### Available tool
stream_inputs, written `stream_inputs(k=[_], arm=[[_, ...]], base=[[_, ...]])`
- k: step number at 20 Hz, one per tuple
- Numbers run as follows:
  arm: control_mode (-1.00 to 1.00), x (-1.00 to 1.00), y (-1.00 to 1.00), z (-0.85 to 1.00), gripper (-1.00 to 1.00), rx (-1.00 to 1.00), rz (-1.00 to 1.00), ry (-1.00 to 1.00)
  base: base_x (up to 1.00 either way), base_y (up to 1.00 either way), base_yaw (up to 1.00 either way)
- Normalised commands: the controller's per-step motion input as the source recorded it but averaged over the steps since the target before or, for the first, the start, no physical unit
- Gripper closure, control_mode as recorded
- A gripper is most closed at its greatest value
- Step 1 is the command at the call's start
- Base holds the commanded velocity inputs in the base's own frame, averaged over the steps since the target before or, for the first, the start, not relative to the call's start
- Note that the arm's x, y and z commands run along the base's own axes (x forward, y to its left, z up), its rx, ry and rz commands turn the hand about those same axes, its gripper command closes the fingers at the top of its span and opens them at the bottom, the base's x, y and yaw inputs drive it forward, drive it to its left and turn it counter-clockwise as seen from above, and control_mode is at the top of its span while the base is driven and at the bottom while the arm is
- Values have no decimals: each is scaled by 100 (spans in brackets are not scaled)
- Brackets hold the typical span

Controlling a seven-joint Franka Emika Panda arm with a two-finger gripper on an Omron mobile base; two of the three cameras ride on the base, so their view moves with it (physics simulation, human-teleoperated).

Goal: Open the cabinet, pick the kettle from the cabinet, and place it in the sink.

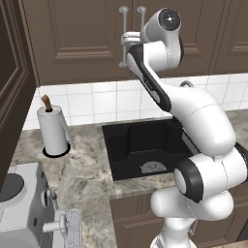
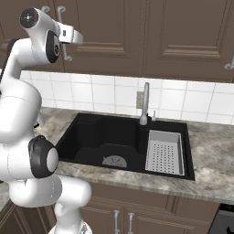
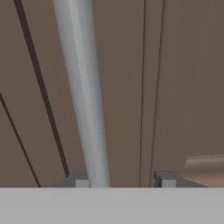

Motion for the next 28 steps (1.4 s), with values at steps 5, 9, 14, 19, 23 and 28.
stream_inputs(k=[5, 9, 14, 19, 23, 28], arm=[[-100, 14, 3, -8, 100, 0, -2, 0], [-100, 5, 17, -7, 100, 0, -5, -4], [-100, 0, 25, -5, 100, 0, -8, -7], [-100, 1, 27, -1, 100, 0, -9, -5], [-100, 1, 18, 0, 100, 0, -4, 0], [-100, -9, 6, 0, 100, 5, 0, 0]], base=[[0, 0, 0], [0, 0, 0], [0, 0, 0], [0, 0, 0], [0, 0, 0], [0, 0, 0]])
